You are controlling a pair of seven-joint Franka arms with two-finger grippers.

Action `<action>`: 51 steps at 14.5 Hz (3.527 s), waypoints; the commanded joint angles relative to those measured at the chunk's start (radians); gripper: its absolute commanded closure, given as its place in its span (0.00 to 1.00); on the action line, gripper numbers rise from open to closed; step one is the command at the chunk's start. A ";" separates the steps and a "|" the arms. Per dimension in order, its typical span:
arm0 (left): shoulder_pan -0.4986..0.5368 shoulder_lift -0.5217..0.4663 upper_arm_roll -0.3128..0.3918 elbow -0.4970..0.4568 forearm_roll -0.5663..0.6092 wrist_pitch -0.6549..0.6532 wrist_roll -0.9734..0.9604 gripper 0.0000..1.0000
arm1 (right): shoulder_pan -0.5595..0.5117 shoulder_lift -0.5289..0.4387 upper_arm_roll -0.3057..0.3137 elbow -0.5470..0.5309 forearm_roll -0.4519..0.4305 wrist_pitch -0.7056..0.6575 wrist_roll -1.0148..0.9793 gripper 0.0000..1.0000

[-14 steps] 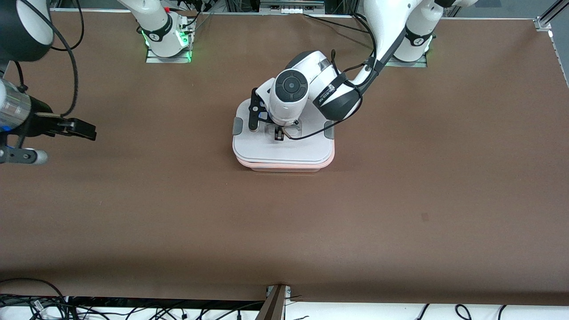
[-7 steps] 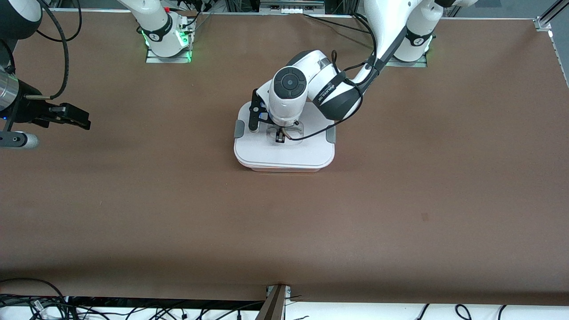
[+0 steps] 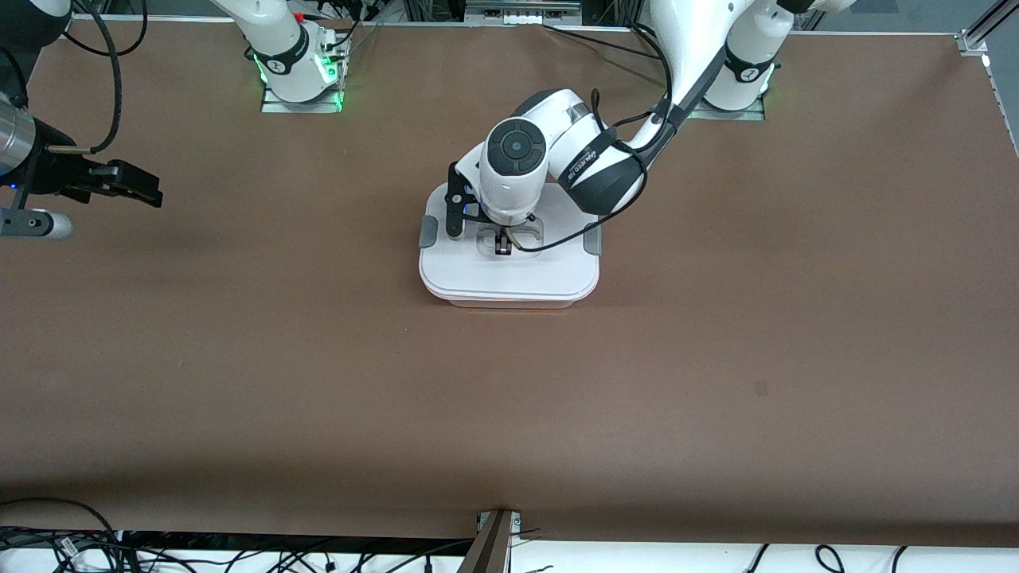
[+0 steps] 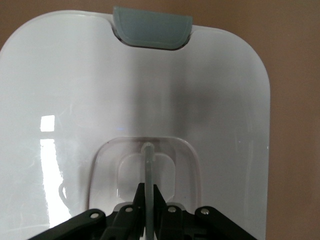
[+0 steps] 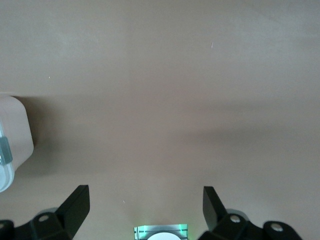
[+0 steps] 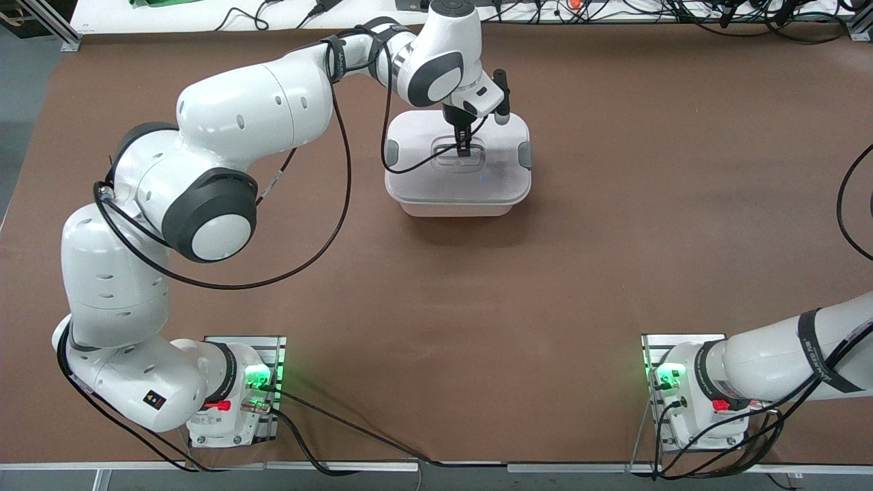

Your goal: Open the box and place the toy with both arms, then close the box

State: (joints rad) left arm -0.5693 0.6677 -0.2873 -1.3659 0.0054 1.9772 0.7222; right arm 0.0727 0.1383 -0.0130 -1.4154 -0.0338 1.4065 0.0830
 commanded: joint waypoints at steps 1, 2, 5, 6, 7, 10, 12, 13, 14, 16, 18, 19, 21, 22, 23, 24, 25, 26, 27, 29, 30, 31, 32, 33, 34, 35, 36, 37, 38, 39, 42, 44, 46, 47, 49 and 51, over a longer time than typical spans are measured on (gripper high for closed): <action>0.003 0.012 0.002 0.004 0.016 0.009 -0.056 1.00 | -0.010 -0.016 -0.004 -0.033 0.008 0.009 -0.092 0.00; 0.003 0.012 0.002 0.004 0.016 0.009 -0.061 1.00 | -0.011 -0.014 -0.007 -0.033 0.009 0.009 -0.106 0.00; -0.001 0.023 0.002 0.004 0.018 0.009 -0.064 1.00 | -0.011 -0.013 -0.008 -0.031 0.015 0.019 -0.106 0.00; -0.001 0.027 0.002 0.004 0.022 0.009 -0.063 1.00 | -0.010 -0.009 -0.008 -0.031 0.012 0.019 -0.106 0.00; 0.000 0.030 0.002 0.004 0.022 0.009 -0.063 1.00 | -0.008 -0.009 -0.008 -0.031 0.009 0.020 -0.106 0.00; 0.000 0.038 0.002 -0.004 0.030 0.060 -0.061 1.00 | -0.007 -0.008 -0.007 -0.031 0.015 0.025 -0.106 0.00; 0.000 0.035 0.002 -0.001 0.030 0.058 -0.063 0.01 | -0.004 -0.008 -0.007 -0.031 0.014 0.025 -0.106 0.00; 0.005 0.026 0.002 0.002 0.030 0.057 -0.063 0.00 | -0.007 -0.006 -0.007 -0.031 0.014 0.025 -0.106 0.00; 0.008 0.000 0.002 -0.002 0.027 0.054 -0.064 0.00 | -0.008 -0.006 -0.007 -0.031 0.017 0.025 -0.105 0.00; 0.015 -0.042 0.002 0.001 0.025 0.034 -0.069 0.00 | -0.010 -0.006 -0.008 -0.031 0.018 0.025 -0.105 0.00; 0.031 -0.121 0.002 0.001 0.022 -0.041 -0.105 0.00 | -0.010 -0.006 -0.007 -0.030 0.018 0.029 -0.105 0.00; 0.034 -0.164 0.005 0.002 0.030 -0.081 -0.151 0.00 | -0.010 -0.006 -0.007 -0.031 0.018 0.029 -0.105 0.00; 0.081 -0.233 0.007 0.007 0.030 -0.124 -0.205 0.00 | -0.008 -0.006 -0.007 -0.031 0.018 0.029 -0.105 0.00; 0.121 -0.252 0.007 0.008 0.028 -0.144 -0.205 0.00 | -0.008 -0.006 -0.007 -0.031 0.018 0.029 -0.105 0.00; 0.164 -0.266 0.005 0.008 0.030 -0.170 -0.196 0.00 | -0.010 -0.006 -0.007 -0.031 0.017 0.029 -0.105 0.00; 0.193 -0.276 0.003 0.008 0.034 -0.199 -0.195 0.00 | -0.010 -0.005 -0.008 -0.030 0.017 0.029 -0.106 0.00; 0.216 -0.292 0.007 0.008 0.036 -0.234 -0.185 0.00 | -0.010 -0.002 -0.008 -0.028 0.017 0.029 -0.106 0.00; 0.239 -0.312 0.008 0.007 0.036 -0.262 -0.178 0.00 | -0.010 -0.002 -0.007 -0.028 0.017 0.029 -0.106 0.00; 0.274 -0.332 0.007 0.007 0.034 -0.268 -0.185 0.00 | -0.010 -0.002 -0.007 -0.028 0.017 0.029 -0.105 0.00; 0.348 -0.380 0.019 -0.001 0.028 -0.267 -0.208 0.00 | -0.010 0.000 -0.007 -0.020 0.017 0.029 -0.106 0.00; 0.339 -0.398 0.083 -0.004 0.028 -0.264 -0.255 0.00 | -0.010 0.001 -0.007 -0.019 0.017 0.029 -0.106 0.00; 0.304 -0.414 0.167 -0.012 0.016 -0.253 -0.314 0.00 | -0.010 0.001 -0.007 -0.017 0.017 0.029 -0.106 0.00; 0.257 -0.440 0.254 -0.021 0.019 -0.253 -0.387 0.00 | -0.010 0.001 -0.007 -0.017 0.017 0.029 -0.106 0.00; 0.255 -0.468 0.281 -0.057 0.018 -0.251 -0.443 0.00 | -0.010 0.001 -0.007 -0.019 0.017 0.029 -0.106 0.00; 0.273 -0.499 0.286 -0.097 0.016 -0.250 -0.473 0.00 | -0.010 0.003 -0.007 -0.017 0.017 0.029 -0.106 0.00; 0.304 -0.534 0.286 -0.129 0.018 -0.250 -0.504 0.00 | -0.010 0.003 -0.007 -0.017 0.017 0.029 -0.105 0.00; 0.342 -0.578 0.286 -0.183 0.016 -0.241 -0.556 0.00 | -0.010 0.003 -0.007 -0.017 0.018 0.029 -0.106 0.00; 0.364 -0.635 0.287 -0.259 0.016 -0.201 -0.607 0.00 | -0.010 0.001 -0.007 -0.017 0.018 0.029 -0.105 0.00; 0.380 -0.699 0.289 -0.345 0.018 -0.160 -0.653 0.00 | -0.011 0.001 -0.008 -0.017 0.018 0.029 -0.105 0.00; 0.426 -0.739 0.287 -0.390 0.018 -0.147 -0.661 0.00 | -0.011 0.003 -0.007 -0.019 0.018 0.029 -0.105 0.00; 0.450 -0.740 0.290 -0.395 0.019 -0.149 -0.636 0.00 | -0.011 0.001 -0.008 -0.017 0.018 0.029 -0.095 0.00; 0.450 -0.731 0.296 -0.386 0.018 -0.152 -0.646 0.00 | -0.011 0.003 -0.008 -0.017 0.020 0.029 -0.094 0.00; 0.450 -0.700 0.321 -0.343 0.016 -0.182 -0.646 0.00 | -0.013 0.003 -0.008 -0.017 0.020 0.029 -0.091 0.00; 0.450 -0.682 0.323 -0.302 0.016 -0.220 -0.649 0.00 | -0.013 0.001 -0.010 -0.017 0.020 0.029 -0.091 0.00; 0.450 -0.671 0.321 -0.266 0.024 -0.248 -0.653 0.00 | -0.014 0.003 -0.013 -0.017 0.021 0.029 -0.091 0.00; 0.480 -0.668 0.312 -0.253 0.025 -0.251 -0.653 0.00 | -0.014 0.003 -0.013 -0.016 0.021 0.031 -0.089 0.00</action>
State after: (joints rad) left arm -0.1141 -0.0258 0.0322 -1.6760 0.0132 1.7607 0.0834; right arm 0.0673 0.1435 -0.0263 -1.4341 -0.0336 1.4335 -0.0089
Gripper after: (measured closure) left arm 0.000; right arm 0.000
